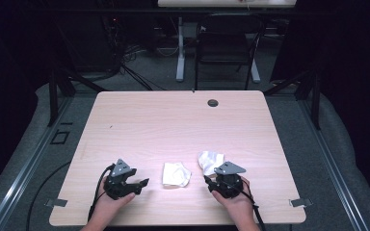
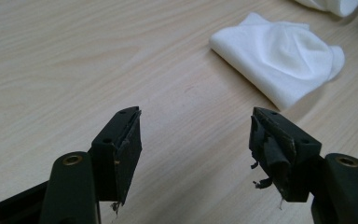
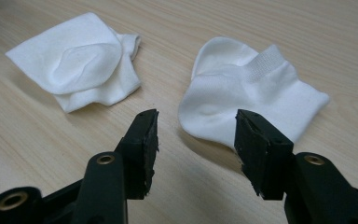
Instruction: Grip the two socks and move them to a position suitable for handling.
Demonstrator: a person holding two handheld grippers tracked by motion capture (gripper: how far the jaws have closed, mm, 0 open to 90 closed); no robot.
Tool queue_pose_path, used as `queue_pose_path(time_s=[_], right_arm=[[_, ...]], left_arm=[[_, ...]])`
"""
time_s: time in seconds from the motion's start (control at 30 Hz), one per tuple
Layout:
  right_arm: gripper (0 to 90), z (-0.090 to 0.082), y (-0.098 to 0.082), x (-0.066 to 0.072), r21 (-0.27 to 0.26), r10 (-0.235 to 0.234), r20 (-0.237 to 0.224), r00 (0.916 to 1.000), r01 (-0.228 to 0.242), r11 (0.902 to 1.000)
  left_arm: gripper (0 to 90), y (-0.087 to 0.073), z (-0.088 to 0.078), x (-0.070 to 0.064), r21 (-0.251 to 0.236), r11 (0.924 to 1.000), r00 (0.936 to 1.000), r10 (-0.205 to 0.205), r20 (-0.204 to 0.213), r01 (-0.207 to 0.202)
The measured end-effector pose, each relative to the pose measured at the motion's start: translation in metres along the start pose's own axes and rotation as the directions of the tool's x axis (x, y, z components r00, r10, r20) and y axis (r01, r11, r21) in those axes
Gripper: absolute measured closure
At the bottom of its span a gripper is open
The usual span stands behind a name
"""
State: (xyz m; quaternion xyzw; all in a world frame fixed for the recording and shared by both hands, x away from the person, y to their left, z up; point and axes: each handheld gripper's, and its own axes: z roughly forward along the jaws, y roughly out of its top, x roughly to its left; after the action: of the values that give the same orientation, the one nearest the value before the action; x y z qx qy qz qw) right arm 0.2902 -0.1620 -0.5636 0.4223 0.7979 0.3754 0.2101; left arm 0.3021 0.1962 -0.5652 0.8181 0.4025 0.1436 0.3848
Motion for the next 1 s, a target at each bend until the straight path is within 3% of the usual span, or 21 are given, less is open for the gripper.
queue_pose_path(time_s=[0.17,0.3,0.43,0.57,1.0], right_arm=[[50.1,0.003,0.001,0.003,0.004,0.011,-0.024,0.9997,-0.011,0.9999],[50.3,0.004,0.001,0.008,0.022,-0.002,-0.047,0.9989,0.003,0.9997],[52.2,0.005,0.000,0.011,0.036,-0.015,-0.071,0.9973,0.018,0.9992],[52.6,0.006,0.001,0.015,0.055,-0.024,-0.079,0.9966,0.028,0.9981],[56.2,0.006,0.001,0.016,0.042,-0.022,-0.078,0.9967,0.026,0.9988]], left_arm=[[26.3,0.003,0.006,-0.007,0.024,0.9997,0.9997,0.009,0.024,-0.010],[26.3,0.001,0.009,-0.011,0.031,0.9987,0.9989,0.041,0.024,-0.041],[31.0,0.001,0.007,-0.015,0.004,0.9984,0.9981,0.056,0.026,-0.056],[37.2,-0.002,0.007,-0.014,-0.003,0.9958,0.9958,0.092,0.002,-0.092],[45.4,-0.001,0.005,-0.011,-0.032,0.9979,0.9983,0.056,0.014,-0.056]])
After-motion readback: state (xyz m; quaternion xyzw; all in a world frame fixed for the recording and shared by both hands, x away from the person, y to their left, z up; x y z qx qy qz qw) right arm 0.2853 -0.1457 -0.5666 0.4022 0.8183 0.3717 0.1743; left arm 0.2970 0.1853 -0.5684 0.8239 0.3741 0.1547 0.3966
